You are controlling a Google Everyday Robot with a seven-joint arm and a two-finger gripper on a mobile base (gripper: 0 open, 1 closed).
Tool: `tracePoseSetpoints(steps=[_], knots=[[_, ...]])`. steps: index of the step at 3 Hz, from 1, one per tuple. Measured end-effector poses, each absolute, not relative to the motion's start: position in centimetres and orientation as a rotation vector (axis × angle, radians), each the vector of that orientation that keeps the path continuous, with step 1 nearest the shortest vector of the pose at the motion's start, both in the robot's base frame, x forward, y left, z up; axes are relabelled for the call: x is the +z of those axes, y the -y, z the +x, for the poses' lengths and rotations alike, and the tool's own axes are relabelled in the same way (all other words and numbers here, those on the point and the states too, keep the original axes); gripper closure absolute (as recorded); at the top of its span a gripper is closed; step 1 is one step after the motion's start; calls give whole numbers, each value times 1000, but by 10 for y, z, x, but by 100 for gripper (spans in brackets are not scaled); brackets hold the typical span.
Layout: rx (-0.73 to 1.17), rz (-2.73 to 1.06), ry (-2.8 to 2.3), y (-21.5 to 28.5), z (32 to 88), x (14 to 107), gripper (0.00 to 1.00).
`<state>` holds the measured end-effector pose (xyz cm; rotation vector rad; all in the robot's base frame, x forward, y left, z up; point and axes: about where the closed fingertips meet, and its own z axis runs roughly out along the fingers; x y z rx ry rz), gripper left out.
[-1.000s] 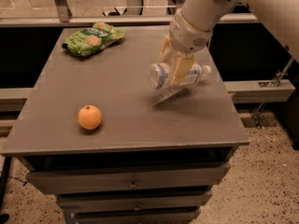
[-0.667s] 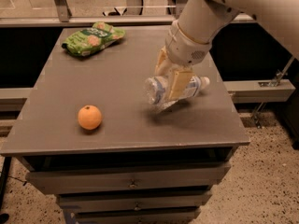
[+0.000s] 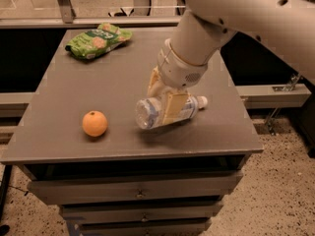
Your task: Move blue plastic bottle near orange
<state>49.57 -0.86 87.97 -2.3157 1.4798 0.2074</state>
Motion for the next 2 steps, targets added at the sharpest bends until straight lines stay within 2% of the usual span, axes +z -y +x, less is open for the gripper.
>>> tracePoseSetpoints(steps=[2], knots=[[242, -2316, -1449, -25, 488, 872, 100]])
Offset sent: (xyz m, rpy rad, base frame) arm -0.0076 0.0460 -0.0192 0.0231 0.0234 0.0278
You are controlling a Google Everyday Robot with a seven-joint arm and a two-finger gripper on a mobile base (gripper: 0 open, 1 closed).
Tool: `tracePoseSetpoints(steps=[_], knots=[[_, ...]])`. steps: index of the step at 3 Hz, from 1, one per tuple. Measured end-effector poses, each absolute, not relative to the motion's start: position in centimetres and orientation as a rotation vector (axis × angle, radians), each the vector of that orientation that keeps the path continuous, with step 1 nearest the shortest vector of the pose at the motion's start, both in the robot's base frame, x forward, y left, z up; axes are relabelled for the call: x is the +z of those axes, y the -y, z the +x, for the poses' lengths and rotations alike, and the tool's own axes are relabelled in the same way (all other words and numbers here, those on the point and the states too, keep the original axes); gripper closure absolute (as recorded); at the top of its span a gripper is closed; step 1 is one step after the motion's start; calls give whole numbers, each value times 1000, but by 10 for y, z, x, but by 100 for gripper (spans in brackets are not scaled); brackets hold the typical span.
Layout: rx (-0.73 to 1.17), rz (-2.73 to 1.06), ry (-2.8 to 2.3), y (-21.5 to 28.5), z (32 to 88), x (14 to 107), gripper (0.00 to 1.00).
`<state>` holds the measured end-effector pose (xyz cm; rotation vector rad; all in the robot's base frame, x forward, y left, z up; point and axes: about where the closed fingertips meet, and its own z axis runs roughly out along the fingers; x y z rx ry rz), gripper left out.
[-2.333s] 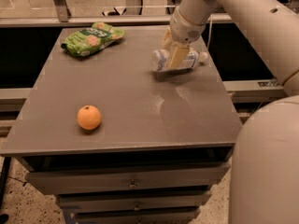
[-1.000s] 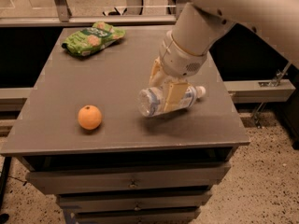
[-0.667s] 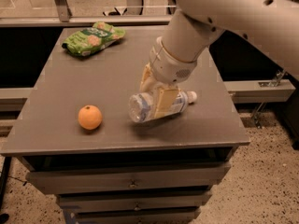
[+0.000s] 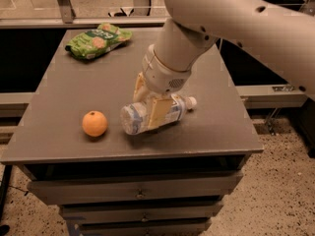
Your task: Move blue plastic bottle near orange
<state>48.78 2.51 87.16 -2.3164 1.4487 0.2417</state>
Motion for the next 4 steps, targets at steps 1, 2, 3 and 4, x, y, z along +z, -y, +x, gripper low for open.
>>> tracePoseSetpoints(steps=[1, 2, 3, 4], knots=[[246, -2324, -1456, -29, 487, 864, 100], [256, -2328, -1468, -33, 487, 858, 84], [271, -2328, -1479, -38, 486, 855, 61], [287, -2324, -1483, -43, 485, 854, 38]])
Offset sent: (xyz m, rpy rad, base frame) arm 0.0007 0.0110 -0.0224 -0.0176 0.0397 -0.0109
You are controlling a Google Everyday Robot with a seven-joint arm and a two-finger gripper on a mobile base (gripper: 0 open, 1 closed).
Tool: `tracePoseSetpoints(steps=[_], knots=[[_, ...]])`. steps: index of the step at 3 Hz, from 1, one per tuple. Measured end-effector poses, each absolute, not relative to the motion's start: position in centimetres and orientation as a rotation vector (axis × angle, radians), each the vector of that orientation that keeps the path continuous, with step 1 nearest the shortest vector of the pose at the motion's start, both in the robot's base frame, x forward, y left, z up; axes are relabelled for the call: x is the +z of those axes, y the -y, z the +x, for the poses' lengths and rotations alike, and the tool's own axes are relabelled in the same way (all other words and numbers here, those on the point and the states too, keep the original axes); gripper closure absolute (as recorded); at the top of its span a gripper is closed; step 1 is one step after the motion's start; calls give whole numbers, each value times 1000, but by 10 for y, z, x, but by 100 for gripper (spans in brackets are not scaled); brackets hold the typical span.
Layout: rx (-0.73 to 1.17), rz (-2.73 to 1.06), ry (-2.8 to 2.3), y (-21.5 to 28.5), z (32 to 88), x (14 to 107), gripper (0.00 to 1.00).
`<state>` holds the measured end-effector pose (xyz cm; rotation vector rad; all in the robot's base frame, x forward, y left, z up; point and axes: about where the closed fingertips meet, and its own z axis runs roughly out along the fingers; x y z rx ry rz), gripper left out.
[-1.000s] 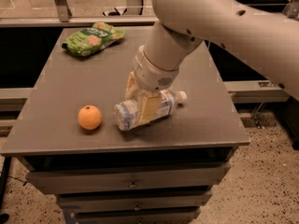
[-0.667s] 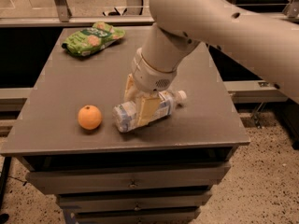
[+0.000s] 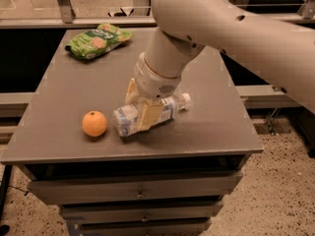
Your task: Move blue plastic bottle near orange
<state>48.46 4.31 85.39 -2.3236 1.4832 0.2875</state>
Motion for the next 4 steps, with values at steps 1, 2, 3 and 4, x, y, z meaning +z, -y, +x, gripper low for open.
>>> tracePoseSetpoints(steps=[1, 2, 3, 4], knots=[[296, -2320, -1486, -46, 484, 854, 15], [298, -2318, -1490, -46, 483, 854, 0], [304, -2309, -1499, -43, 484, 855, 0], [321, -2226, -1558, -20, 504, 866, 0]])
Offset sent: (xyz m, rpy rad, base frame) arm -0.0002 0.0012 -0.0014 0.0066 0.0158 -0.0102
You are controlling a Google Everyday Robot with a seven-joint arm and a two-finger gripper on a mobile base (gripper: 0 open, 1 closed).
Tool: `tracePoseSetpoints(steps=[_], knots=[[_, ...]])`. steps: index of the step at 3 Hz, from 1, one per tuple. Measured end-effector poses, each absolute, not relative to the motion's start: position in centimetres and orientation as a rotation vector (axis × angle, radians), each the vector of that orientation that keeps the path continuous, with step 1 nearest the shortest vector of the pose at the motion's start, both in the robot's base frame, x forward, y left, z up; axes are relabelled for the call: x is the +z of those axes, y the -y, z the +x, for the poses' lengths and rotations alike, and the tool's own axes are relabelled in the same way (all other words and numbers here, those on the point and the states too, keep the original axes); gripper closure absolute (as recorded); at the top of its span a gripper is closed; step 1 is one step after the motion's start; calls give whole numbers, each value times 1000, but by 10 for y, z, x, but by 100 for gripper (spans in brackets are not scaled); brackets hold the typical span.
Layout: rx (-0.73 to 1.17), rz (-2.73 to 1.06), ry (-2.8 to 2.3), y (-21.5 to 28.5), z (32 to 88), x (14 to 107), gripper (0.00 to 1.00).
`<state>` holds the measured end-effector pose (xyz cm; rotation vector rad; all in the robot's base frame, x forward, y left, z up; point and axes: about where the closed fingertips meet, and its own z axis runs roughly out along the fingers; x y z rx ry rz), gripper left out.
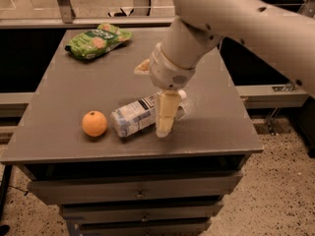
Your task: Move blue plastic bottle near orange
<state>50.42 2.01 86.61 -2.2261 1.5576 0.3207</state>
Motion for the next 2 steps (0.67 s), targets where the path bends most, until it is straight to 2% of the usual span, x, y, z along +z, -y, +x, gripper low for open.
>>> tracePoseSetpoints(steps=[1, 2], knots=[[351, -2029, -1659, 40, 543, 890, 0], [322, -1989, -1640, 44, 555, 910, 0]])
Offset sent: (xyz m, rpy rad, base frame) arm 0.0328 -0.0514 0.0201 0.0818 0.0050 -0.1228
